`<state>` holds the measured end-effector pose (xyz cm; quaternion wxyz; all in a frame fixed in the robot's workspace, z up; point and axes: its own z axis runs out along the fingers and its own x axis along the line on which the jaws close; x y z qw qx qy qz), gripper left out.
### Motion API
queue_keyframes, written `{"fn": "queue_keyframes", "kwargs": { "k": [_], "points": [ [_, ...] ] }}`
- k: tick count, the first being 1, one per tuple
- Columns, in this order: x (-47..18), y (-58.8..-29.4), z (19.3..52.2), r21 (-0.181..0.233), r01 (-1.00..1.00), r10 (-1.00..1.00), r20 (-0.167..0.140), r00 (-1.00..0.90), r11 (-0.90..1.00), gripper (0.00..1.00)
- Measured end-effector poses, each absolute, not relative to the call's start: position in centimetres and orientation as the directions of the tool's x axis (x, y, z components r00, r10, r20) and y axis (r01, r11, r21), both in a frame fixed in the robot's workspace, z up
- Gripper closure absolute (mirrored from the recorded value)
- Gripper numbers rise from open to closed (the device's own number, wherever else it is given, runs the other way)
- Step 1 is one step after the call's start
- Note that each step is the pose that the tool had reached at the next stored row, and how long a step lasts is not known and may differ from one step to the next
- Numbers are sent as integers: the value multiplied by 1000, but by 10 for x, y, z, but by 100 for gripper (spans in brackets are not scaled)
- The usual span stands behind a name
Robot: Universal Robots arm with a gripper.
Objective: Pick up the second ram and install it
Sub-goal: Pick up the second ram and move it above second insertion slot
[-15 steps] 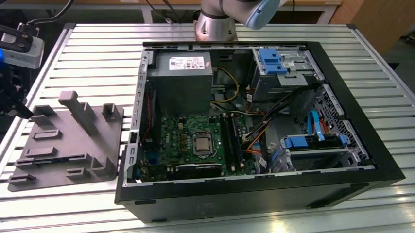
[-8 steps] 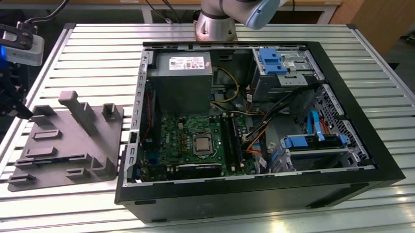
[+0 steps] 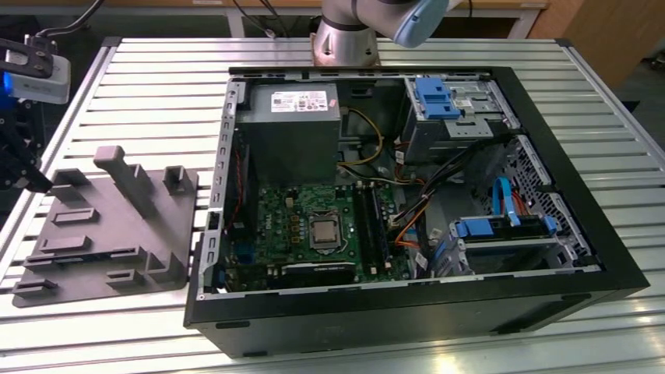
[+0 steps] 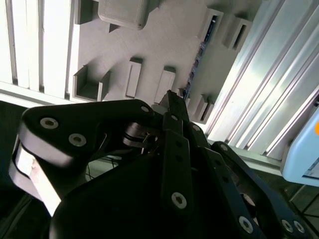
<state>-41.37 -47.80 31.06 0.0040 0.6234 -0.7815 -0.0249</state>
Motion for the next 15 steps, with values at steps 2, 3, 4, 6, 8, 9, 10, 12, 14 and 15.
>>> {"fn": "queue_keyframes", "kwargs": {
  "k": [2, 3, 4, 6, 8, 9, 10, 12, 14, 15],
  "points": [
    [-414, -478, 310, 44, -977, -977, -25, -211, 210, 89],
    [-414, -478, 310, 44, -978, -978, -25, -205, 204, 89],
    [-414, -478, 310, 44, -979, -980, -25, -200, 198, 89],
    [-414, -478, 310, 44, -981, -982, -25, -189, 187, 89],
    [-414, -479, 310, 44, -984, -984, -25, -176, 175, 89],
    [-414, -479, 310, 44, -985, -985, -25, -170, 169, 89],
    [-414, -479, 309, 44, -986, -986, -25, -164, 163, 89],
    [-414, -479, 309, 44, -988, -988, -25, -152, 151, 89],
    [-415, -479, 309, 44, -989, -990, -25, -141, 140, 89],
    [-415, -479, 309, 44, -990, -990, -25, -136, 135, 89]
  ]
}}
